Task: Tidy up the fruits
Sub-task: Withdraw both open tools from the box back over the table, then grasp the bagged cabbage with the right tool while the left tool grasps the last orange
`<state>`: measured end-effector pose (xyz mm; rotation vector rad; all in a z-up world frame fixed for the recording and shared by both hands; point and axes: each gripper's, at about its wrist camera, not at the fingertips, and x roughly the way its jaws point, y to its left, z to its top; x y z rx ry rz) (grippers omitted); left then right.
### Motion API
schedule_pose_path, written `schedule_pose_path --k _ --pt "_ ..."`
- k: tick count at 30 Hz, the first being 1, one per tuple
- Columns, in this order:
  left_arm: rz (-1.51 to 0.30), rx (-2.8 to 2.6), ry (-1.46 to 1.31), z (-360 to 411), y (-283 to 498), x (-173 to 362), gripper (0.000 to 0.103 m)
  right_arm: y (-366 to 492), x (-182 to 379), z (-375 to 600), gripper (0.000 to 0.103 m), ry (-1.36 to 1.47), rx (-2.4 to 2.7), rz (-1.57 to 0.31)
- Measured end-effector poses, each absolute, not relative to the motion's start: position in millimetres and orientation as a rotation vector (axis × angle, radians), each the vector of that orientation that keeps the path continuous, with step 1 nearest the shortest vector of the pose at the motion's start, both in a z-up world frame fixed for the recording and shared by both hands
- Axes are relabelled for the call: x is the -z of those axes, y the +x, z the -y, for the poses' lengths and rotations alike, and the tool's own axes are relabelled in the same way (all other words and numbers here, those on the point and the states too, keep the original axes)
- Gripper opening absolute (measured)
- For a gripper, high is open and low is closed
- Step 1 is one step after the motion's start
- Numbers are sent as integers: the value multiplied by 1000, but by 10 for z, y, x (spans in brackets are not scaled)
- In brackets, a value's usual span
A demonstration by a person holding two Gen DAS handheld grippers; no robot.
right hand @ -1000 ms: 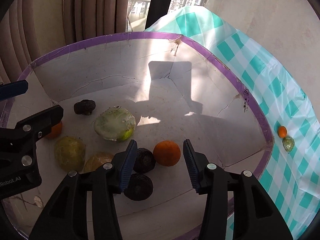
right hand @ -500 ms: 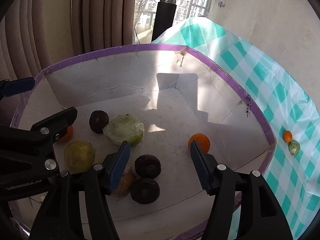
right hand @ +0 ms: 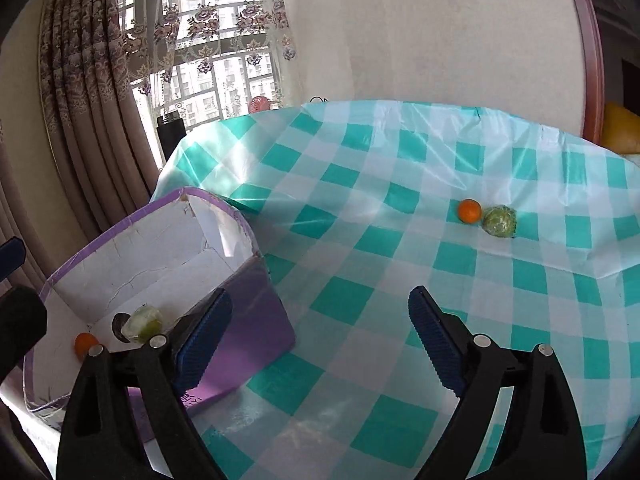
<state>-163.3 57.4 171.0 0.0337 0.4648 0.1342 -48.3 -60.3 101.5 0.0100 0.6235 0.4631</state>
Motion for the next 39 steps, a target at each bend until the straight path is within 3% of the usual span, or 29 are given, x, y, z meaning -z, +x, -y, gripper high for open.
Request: schedule_pose_path --k 6,17,29,39 --pt "-511 98 71 257 -1058 -1245 101 -49 -587 1438 87 102 -259 -670" --pt "-686 45 -53 449 423 -396 101 972 -425 1966 87 174 -72 -718" --pt "-763 36 -360 4 1266 -255 101 1989 -363 1641 86 -10 -131 -794" --pt "-762 -29 -397 -29 1576 -169 101 2501 -198 1249 75 -161 -120 -892"
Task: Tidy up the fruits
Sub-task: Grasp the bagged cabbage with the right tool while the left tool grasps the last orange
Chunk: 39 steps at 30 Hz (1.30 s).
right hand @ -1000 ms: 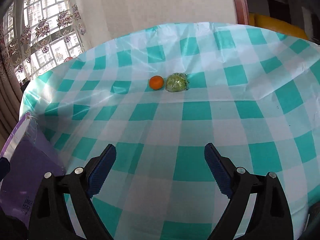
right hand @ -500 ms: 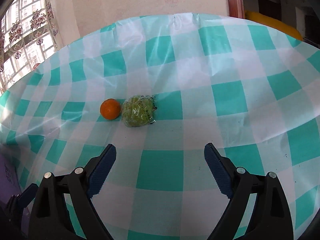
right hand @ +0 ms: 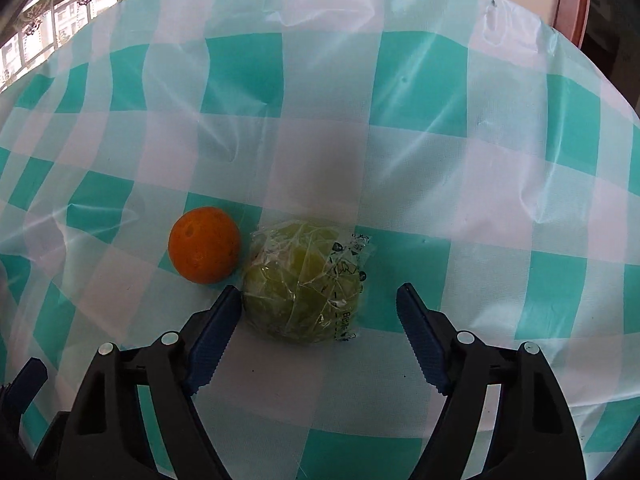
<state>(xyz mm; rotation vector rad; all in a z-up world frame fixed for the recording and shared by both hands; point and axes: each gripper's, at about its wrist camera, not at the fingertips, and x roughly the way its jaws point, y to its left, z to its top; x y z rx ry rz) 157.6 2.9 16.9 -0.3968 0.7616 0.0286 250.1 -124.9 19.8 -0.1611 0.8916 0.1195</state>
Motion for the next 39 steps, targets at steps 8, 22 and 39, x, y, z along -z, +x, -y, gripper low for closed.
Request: schedule_pose_path --k 8,22,39 --pt "-796 -10 -338 96 1914 -148 101 2517 -223 1486 58 9 -128 -864" --pt "-849 -6 -95 587 2739 -170 86 2327 -175 2113 59 417 -96 -770" --pt "-810 39 -182 356 2828 -235 40 2357 -182 2235 59 444 -134 -762"
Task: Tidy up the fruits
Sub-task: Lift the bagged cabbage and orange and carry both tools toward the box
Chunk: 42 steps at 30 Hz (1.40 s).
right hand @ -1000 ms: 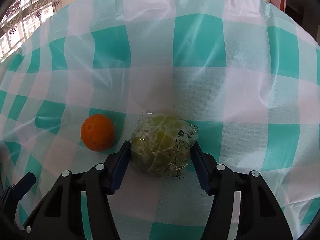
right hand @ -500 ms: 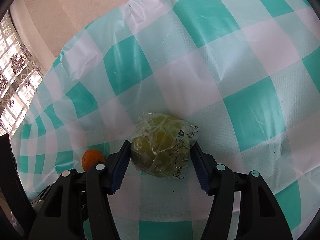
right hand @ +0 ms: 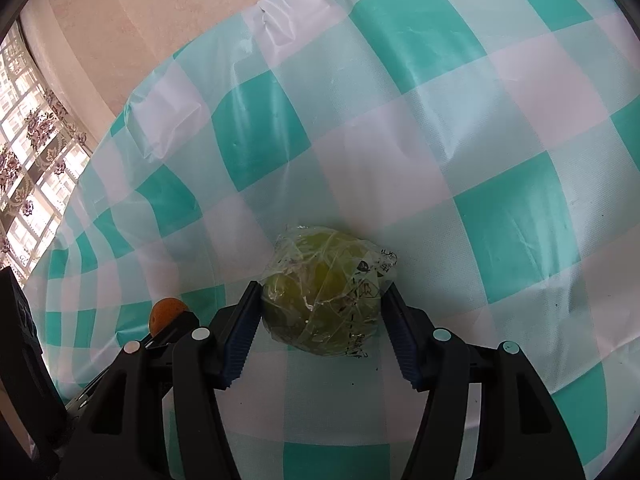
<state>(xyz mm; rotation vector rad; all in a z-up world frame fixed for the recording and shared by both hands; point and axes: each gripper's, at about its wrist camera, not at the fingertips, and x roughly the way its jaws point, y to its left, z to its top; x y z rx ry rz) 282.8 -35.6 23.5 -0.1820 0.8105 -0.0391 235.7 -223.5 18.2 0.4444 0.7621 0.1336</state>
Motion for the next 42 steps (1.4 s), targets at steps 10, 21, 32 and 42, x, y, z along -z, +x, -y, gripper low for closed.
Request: schedule_pose_path --k 10,21,32,42 --pt "-827 15 -289 217 2255 -185 40 2172 -203 2549 59 594 -213 -694" --pt "-818 -21 -278 181 1478 -216 40 1618 -187 2363 59 600 -216 -708" --pt "-801 -28 -349 -33 713 -99 40 664 -173 2104 59 529 -231 -722" --pt "-767 -20 -335 -190 22 -98 40 28 -224 1882 59 356 -248 -739"
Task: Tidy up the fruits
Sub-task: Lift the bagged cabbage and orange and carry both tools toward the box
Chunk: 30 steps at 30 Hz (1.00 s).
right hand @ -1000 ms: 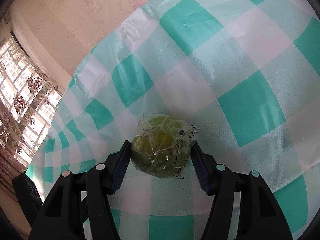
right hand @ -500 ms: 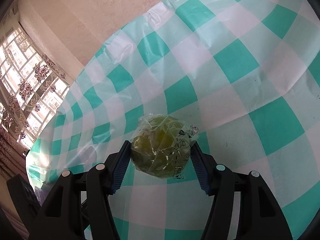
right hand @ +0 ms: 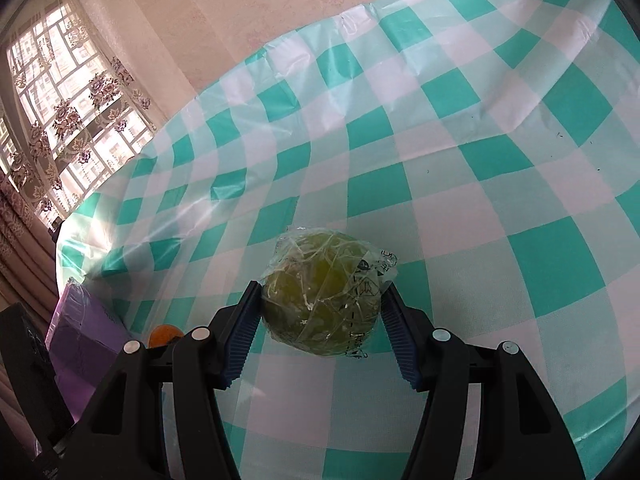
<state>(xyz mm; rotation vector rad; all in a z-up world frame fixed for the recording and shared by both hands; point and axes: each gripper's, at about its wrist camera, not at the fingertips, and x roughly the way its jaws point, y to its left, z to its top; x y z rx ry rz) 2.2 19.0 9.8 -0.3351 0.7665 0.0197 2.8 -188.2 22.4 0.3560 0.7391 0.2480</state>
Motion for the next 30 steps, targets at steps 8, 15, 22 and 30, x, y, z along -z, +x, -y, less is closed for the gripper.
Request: schedule_pose_path --k 8,15,22,30 --pt "-653 -10 -362 -339 -435 -201 40 -357 -300 1778 59 279 -240 -675" --pt "-563 -12 -359 -359 -640 -313 40 -474 -325 1781 59 303 -248 -674" --pt "-418 -35 -238 -244 -1085 -676 40 -594 -485 1624 59 311 -318 -652" --pt "-236 -175 -198 -484 -1640 -1256 40 -824 -813 1184 59 243 -429 -590"
